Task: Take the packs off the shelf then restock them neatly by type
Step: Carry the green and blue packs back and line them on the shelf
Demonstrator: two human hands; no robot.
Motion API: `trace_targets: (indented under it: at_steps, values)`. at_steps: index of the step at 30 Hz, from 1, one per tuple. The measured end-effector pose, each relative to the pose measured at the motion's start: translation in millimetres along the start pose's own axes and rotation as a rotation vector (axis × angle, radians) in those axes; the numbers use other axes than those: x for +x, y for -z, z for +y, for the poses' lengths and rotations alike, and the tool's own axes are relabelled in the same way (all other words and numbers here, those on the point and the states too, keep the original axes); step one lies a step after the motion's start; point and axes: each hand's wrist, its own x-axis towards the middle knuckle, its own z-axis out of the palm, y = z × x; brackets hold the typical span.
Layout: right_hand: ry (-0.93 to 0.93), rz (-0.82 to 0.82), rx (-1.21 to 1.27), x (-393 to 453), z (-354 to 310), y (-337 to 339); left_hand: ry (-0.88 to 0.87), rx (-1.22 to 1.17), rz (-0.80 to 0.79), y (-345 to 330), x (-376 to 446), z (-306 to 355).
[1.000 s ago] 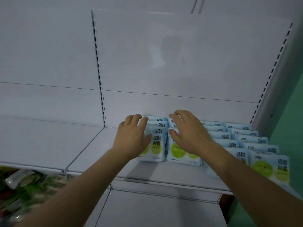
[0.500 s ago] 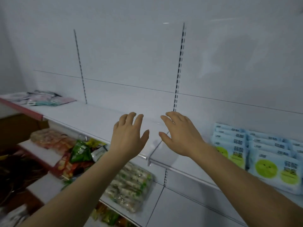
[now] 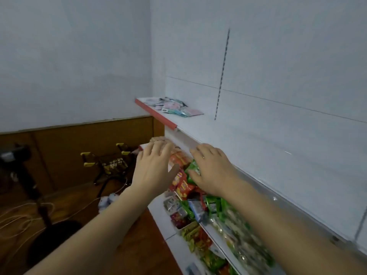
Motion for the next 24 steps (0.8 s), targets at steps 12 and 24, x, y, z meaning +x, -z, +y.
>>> trace_targets:
  at_steps: [12, 24]
  values:
    - [0.303, -0.138, 0.201, 206.9, -93.3, -170.2, 0.327, 0.150, -0.216, -87.8, 45.1, -201.1]
    - [0.484, -0.315, 0.255, 353.5, -181.2, -314.7, 0.545, 0.160, -0.364, -166.6, 66.2, -354.1]
